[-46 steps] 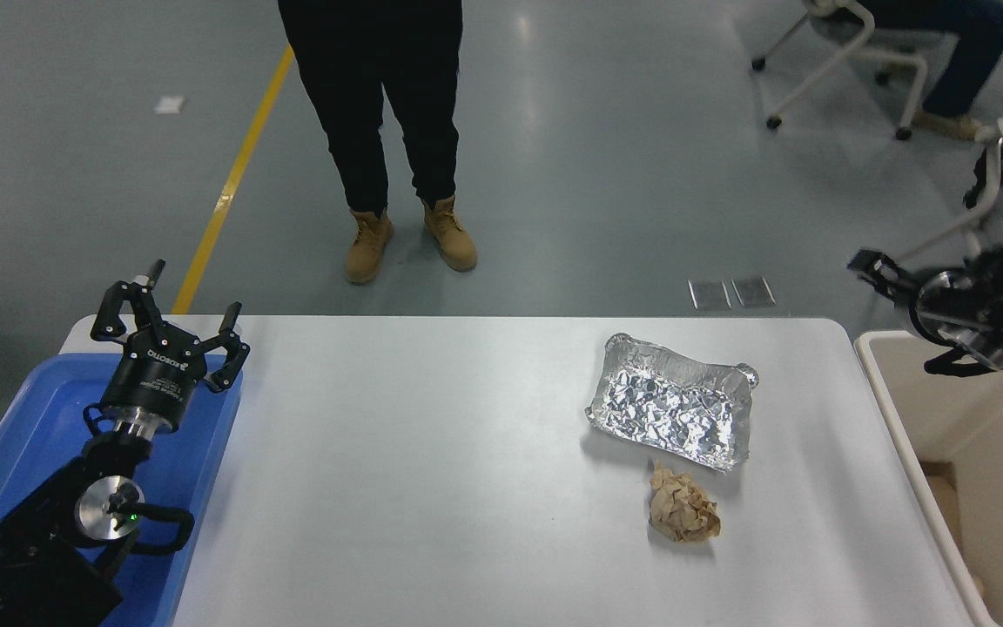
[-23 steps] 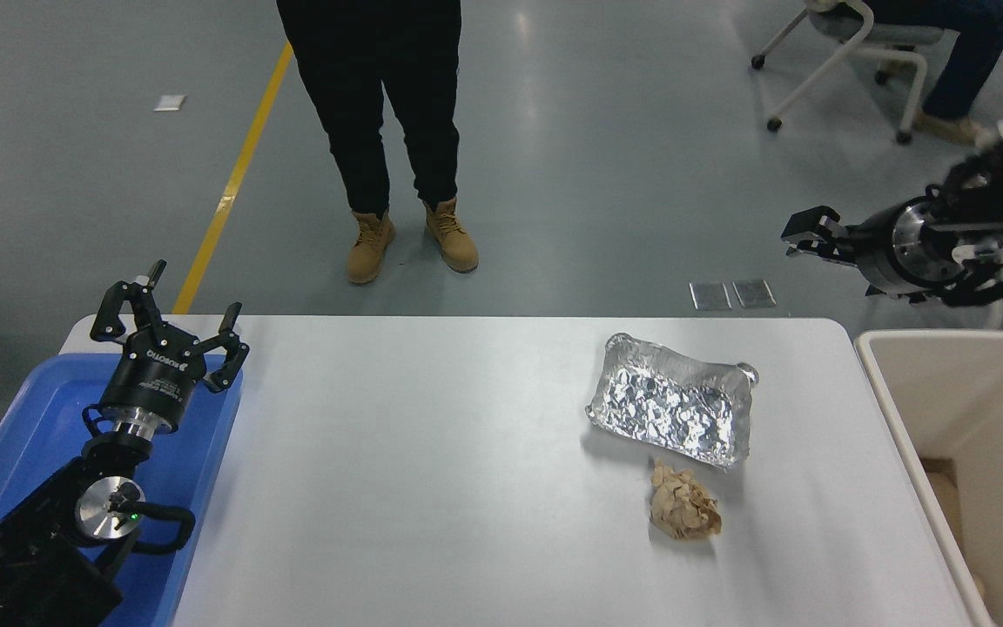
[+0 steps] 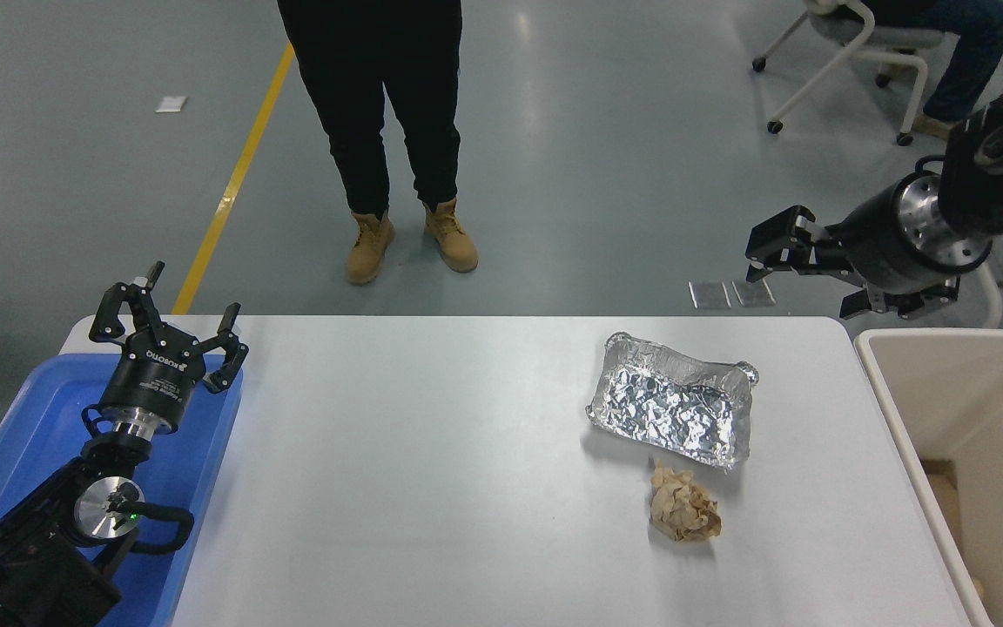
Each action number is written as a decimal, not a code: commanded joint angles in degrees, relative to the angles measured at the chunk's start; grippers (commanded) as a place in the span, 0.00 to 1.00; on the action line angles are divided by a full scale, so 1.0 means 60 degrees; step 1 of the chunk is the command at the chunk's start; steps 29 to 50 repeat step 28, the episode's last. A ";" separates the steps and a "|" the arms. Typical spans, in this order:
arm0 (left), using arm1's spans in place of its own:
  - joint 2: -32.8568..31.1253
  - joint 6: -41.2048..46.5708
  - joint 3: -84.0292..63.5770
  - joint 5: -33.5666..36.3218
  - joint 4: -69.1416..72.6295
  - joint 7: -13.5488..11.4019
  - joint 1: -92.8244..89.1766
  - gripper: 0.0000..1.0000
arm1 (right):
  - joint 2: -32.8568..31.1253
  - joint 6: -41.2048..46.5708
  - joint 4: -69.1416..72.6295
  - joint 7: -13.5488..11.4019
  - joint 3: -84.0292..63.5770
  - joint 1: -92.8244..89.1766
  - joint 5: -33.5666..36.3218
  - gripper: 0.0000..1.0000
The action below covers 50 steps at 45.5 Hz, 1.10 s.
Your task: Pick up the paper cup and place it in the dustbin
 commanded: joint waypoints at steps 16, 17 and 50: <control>0.0005 -0.0002 0.0001 -0.0001 0.0000 -0.0013 0.0000 0.98 | 0.0500 0.1063 0.0184 0.0011 0.0144 0.0701 -0.0134 1.00; 0.0005 -0.0002 0.0001 -0.0001 0.0000 -0.0013 0.0000 0.98 | 0.0544 0.1063 0.0184 0.0011 0.0158 0.0701 -0.0134 1.00; -0.0010 -0.0002 0.0001 -0.0001 0.0000 -0.0013 0.0000 0.98 | 0.0837 0.1063 0.0170 0.0041 0.0393 0.0672 -0.0134 1.00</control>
